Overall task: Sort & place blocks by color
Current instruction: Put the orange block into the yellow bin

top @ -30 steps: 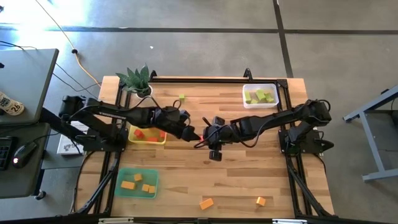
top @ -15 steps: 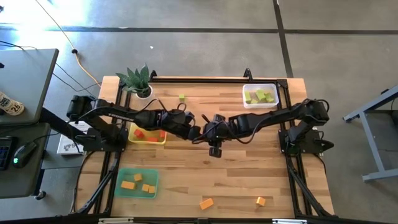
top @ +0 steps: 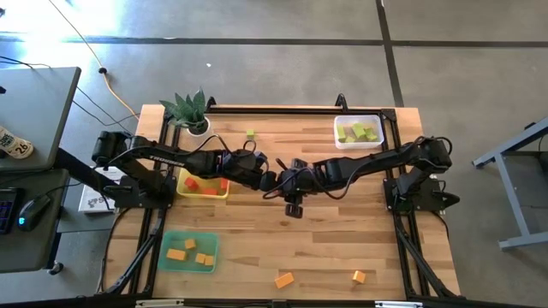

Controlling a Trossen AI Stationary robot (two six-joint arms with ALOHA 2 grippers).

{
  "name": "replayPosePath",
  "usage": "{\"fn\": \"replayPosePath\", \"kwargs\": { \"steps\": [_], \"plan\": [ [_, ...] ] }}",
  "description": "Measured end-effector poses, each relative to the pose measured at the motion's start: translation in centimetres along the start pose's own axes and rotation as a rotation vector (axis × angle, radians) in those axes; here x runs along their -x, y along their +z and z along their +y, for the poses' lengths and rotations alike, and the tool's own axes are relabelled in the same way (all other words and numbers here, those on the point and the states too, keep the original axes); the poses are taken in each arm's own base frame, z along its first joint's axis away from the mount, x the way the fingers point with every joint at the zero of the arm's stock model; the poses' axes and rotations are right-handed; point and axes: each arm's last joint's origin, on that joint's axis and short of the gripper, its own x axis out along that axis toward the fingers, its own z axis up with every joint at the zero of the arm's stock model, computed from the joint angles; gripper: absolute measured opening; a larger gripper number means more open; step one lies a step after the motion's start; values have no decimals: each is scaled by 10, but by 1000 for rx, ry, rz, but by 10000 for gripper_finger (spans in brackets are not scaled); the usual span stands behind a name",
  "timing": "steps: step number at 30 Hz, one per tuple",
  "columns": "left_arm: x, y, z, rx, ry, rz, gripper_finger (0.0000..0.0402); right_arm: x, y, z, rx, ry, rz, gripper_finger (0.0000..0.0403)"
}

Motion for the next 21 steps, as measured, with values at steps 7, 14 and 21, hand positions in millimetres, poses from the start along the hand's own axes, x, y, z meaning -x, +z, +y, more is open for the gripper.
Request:
{"fn": "replayPosePath", "kwargs": {
  "steps": [7, 14, 21],
  "plan": [
    [0, 0, 2, -9, 18, 13, 195, 0, 1, 0, -27, -16, -10, 104],
    [0, 0, 2, -45, 12, 20, 173, 0, 4, 1, -58, -5, -43, 104],
    [1, 0, 2, -56, 6, 39, 126, 0, 4, 0, -87, -40, -50, 104]
  ]
}}
